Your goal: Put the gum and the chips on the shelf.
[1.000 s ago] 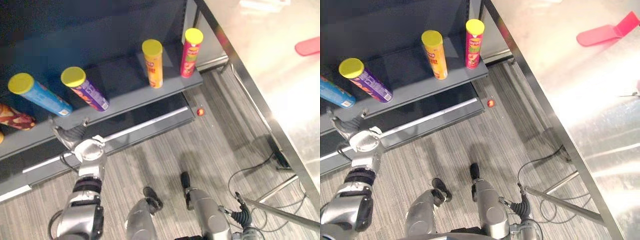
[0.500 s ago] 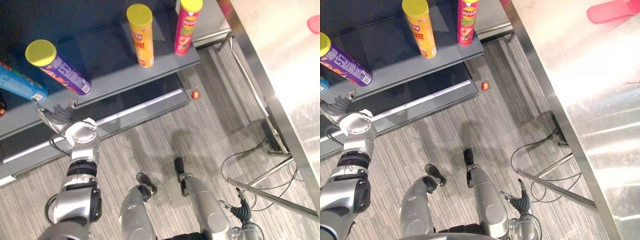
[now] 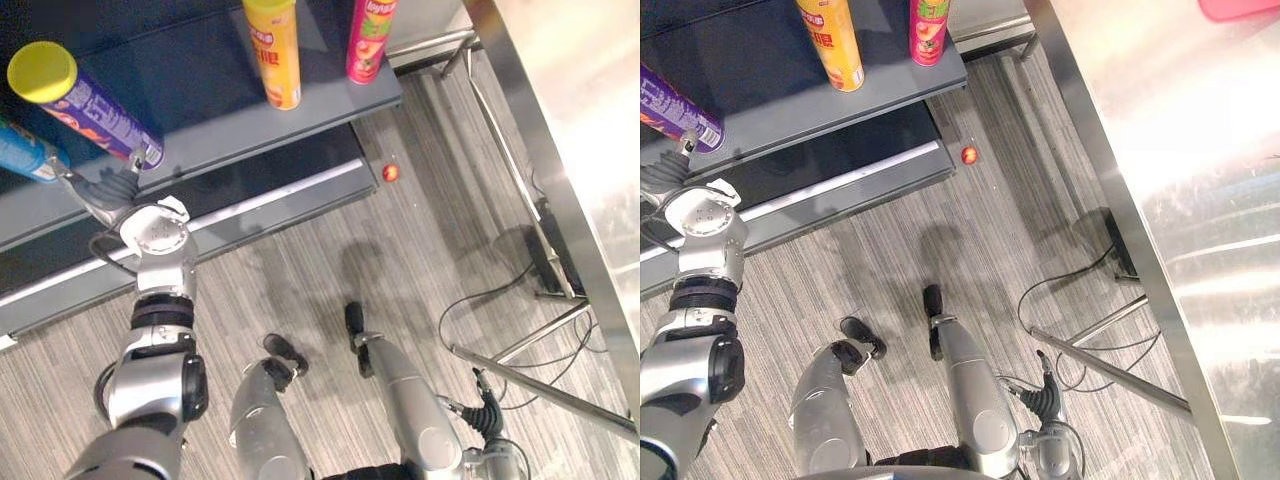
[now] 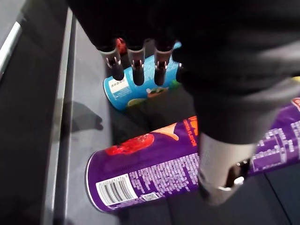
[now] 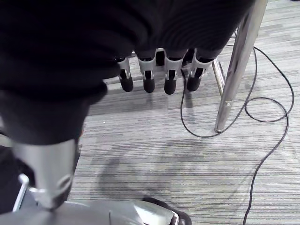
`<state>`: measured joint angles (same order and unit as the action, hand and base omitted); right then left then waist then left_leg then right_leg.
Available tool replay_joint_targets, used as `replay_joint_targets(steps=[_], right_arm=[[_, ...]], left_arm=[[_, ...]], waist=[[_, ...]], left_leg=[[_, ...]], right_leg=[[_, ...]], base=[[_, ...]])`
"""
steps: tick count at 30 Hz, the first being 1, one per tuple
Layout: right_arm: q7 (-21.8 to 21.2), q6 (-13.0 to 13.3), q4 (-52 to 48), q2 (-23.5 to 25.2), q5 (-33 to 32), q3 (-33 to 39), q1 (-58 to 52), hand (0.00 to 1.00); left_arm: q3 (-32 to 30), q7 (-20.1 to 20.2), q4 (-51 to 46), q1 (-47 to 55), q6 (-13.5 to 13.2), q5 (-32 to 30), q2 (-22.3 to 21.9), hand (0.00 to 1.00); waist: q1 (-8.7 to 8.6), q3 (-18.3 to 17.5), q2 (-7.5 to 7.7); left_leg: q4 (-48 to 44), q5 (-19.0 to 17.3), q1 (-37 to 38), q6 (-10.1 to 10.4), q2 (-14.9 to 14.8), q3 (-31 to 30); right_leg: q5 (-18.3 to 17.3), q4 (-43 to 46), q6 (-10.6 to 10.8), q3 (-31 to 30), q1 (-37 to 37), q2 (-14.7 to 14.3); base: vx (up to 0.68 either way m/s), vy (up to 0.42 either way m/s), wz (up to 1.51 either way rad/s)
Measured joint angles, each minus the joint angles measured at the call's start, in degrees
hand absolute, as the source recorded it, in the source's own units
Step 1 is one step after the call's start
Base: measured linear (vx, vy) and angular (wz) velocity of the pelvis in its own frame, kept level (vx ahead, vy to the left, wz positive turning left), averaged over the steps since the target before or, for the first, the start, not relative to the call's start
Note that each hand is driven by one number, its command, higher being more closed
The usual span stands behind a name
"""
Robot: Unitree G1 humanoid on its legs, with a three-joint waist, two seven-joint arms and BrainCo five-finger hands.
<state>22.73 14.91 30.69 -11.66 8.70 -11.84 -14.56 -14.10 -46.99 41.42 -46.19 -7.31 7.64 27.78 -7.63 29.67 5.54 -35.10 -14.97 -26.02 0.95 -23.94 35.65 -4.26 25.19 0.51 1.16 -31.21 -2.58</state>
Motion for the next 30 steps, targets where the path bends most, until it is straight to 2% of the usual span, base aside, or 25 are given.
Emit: replay_joint_targets(steps=[30], right_arm=[[0.50, -0.49, -1.50, -0.46, -0.05, 0.05, 2.15, 0.00]], left_arm=[[-0.41, -0.13, -2.32, -3.75, -0.01, 0.02, -0.12, 0.00]], waist=[[-0.14, 0.02, -0.03]], left_leg=[[-0.57, 0.61, -0.92, -0.34, -1.13, 1.60]], right_leg=[[-0.02, 0.31, 0.04, 0.45, -1.49, -0.01]], base=[[0.04, -0.014, 0.00]])
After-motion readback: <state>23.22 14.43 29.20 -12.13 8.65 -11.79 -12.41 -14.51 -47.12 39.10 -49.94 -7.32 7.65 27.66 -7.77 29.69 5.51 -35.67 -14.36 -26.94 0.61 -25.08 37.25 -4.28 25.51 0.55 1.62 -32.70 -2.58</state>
